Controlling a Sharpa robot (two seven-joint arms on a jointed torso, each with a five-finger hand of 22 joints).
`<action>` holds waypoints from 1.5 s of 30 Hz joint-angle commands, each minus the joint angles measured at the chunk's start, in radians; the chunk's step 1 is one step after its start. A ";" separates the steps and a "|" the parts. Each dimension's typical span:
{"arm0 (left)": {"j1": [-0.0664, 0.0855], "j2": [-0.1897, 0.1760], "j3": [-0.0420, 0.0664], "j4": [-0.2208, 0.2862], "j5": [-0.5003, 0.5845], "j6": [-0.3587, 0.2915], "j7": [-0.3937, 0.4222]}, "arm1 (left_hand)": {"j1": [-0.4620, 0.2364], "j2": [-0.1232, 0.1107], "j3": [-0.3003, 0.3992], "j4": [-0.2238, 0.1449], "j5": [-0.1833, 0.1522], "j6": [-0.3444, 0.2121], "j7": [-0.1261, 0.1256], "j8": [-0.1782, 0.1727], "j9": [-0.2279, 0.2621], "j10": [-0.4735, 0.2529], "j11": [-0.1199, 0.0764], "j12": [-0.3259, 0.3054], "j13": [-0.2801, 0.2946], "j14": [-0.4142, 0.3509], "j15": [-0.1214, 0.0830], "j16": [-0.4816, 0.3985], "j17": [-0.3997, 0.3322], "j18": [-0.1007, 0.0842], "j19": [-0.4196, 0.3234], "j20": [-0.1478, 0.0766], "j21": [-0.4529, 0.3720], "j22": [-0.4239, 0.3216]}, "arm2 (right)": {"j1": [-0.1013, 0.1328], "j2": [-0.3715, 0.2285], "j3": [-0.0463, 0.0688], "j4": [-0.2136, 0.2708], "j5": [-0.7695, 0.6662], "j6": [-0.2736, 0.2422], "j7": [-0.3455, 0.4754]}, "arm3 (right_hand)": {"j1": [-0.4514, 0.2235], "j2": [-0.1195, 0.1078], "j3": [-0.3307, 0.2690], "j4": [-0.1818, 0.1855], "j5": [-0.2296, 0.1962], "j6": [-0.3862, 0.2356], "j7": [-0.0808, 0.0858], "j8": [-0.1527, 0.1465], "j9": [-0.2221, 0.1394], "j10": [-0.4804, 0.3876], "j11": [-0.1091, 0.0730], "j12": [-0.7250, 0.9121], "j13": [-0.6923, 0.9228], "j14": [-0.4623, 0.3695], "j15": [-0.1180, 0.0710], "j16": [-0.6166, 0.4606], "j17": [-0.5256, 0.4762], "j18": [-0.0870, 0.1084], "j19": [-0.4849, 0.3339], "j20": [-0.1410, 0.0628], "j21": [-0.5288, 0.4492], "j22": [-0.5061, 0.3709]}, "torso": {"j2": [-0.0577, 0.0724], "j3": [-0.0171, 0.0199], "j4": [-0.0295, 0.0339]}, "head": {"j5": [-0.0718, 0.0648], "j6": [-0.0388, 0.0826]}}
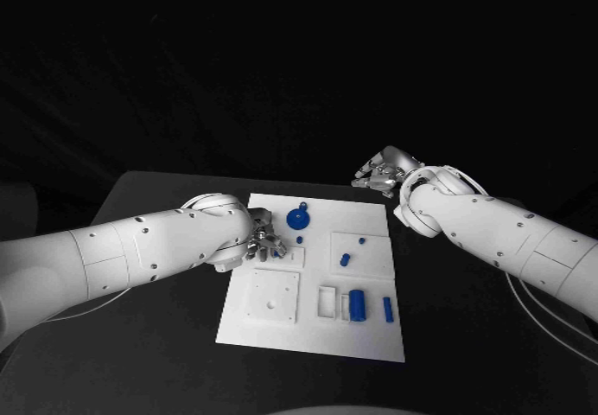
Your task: Assemble the parts on the task board
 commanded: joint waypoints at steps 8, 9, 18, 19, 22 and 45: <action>0.006 0.004 -0.001 -0.006 0.020 0.044 -0.011 | 0.007 0.015 0.105 -0.108 0.005 0.107 -0.079 0.006 0.006 0.037 -0.017 0.005 0.002 -0.001 -0.005 0.006 0.000 -0.007 -0.005 0.001 0.006 0.020 | -0.002 0.003 0.000 -0.003 -0.001 0.015 0.003 | -0.004 0.004 0.000 -0.010 0.000 0.002 -0.001 -0.003 -0.002 -0.009 -0.001 -0.002 -0.001 -0.001 0.001 -0.003 0.001 -0.001 0.057 0.005 -0.006 0.084 | 0.000 -0.0002 -0.0004 | 0.001 -0.003; 0.006 0.004 -0.001 -0.007 0.024 0.047 -0.011 | 0.007 0.015 0.105 -0.108 0.005 0.107 -0.079 0.006 0.006 0.037 -0.017 0.005 0.002 -0.001 -0.005 0.006 0.000 -0.007 -0.005 0.001 0.006 0.020 | -0.002 0.003 0.000 -0.003 -0.001 0.015 0.003 | -0.004 0.004 0.000 -0.010 0.000 0.002 -0.001 -0.003 -0.002 -0.009 -0.001 -0.002 -0.001 -0.001 0.001 -0.003 0.001 -0.001 0.057 0.005 -0.006 0.084 | 0.000 -0.0002 -0.0004 | 0.001 -0.003; 0.009 0.007 0.000 -0.010 0.037 0.061 -0.014 | 0.007 0.015 0.106 -0.110 0.007 0.108 -0.079 0.006 0.007 0.038 -0.018 0.006 0.003 -0.001 -0.006 0.007 0.000 -0.007 -0.006 0.001 0.006 0.020 | -0.003 0.004 0.000 -0.006 -0.001 0.016 0.002 | -0.004 0.004 0.000 -0.010 0.000 0.002 -0.001 -0.003 -0.002 -0.009 -0.001 -0.002 -0.001 -0.001 0.001 -0.003 0.001 -0.001 0.057 0.005 -0.006 0.084 | 0.000 -0.0011 -0.0004 | 0.001 -0.005; 0.009 0.007 0.000 -0.010 0.037 0.062 -0.015 | 0.007 0.015 0.106 -0.110 0.007 0.108 -0.079 0.006 0.007 0.038 -0.018 0.006 0.003 -0.001 -0.006 0.007 0.000 -0.007 -0.006 0.001 0.006 0.020 | -0.003 0.004 0.000 -0.006 -0.001 0.016 0.002 | -0.004 0.004 0.000 -0.010 0.000 0.002 -0.001 -0.003 -0.002 -0.009 -0.001 -0.002 -0.001 -0.001 0.001 -0.003 0.001 -0.001 0.057 0.005 -0.006 0.084 | 0.000 -0.0011 -0.0004 | 0.001 -0.005; 0.009 0.009 0.000 -0.013 0.037 0.068 -0.015 | 0.006 0.015 0.106 -0.110 0.007 0.108 -0.079 0.006 0.008 0.037 -0.018 0.006 0.003 -0.002 -0.006 0.007 0.000 -0.007 -0.006 0.001 0.007 0.020 | -0.003 0.004 0.000 -0.006 -0.001 0.016 0.002 | -0.004 0.005 0.001 -0.013 0.001 0.002 -0.001 -0.003 -0.002 -0.009 -0.001 -0.002 -0.001 -0.001 0.001 -0.004 0.000 -0.001 0.057 0.005 -0.007 0.084 | -0.001 -0.0013 0.0001 | 0.000 -0.005; 0.009 0.039 -0.001 -0.053 0.018 0.077 -0.018 | 0.006 0.018 0.105 -0.109 0.000 0.104 -0.078 0.006 0.011 0.037 -0.017 0.003 0.005 -0.004 -0.005 0.008 -0.001 -0.007 -0.009 0.002 0.009 0.019 | -0.003 0.003 0.000 -0.003 -0.002 0.015 0.002 | -0.004 0.005 0.001 -0.013 0.001 0.002 -0.001 -0.003 -0.002 -0.009 -0.001 -0.002 -0.001 -0.001 0.001 -0.004 0.000 -0.001 0.057 0.005 -0.007 0.084 | 0.000 -0.0008 -0.0008 | 0.001 -0.007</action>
